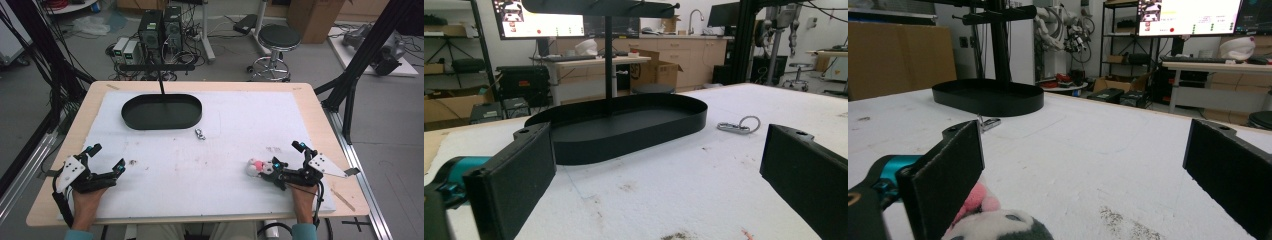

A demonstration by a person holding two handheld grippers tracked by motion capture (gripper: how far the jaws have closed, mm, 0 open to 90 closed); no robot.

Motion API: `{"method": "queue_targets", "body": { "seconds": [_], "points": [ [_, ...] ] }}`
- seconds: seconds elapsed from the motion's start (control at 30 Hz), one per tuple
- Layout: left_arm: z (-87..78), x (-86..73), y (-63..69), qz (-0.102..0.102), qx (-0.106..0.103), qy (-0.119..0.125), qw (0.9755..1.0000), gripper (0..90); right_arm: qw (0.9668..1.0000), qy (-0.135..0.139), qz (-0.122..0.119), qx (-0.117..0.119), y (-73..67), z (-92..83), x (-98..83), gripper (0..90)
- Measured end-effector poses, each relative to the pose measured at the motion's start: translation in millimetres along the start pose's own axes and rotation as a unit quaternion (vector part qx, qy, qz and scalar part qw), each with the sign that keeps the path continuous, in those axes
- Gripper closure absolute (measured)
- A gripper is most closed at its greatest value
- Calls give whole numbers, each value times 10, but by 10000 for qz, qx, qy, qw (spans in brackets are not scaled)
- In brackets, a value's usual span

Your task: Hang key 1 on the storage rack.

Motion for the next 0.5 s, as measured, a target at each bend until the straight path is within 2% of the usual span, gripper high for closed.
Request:
{"method": "queue_targets", "body": {
  "seconds": [0.5],
  "points": [
    [6, 0, -1, -4, -5, -15, 10000, 18, 10000, -25, -21, 13, -1, 2, 0, 22]
  ]
}}
Point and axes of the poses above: each handheld gripper's, and its own axes: z roughly forward along the jaws, x roughly out of its top, y roughly to its right, the point moved 5 cm from there along z, roughly forward along the jaws, and after that the axes turned 9 degrees about -x, right-handed, at the moved point
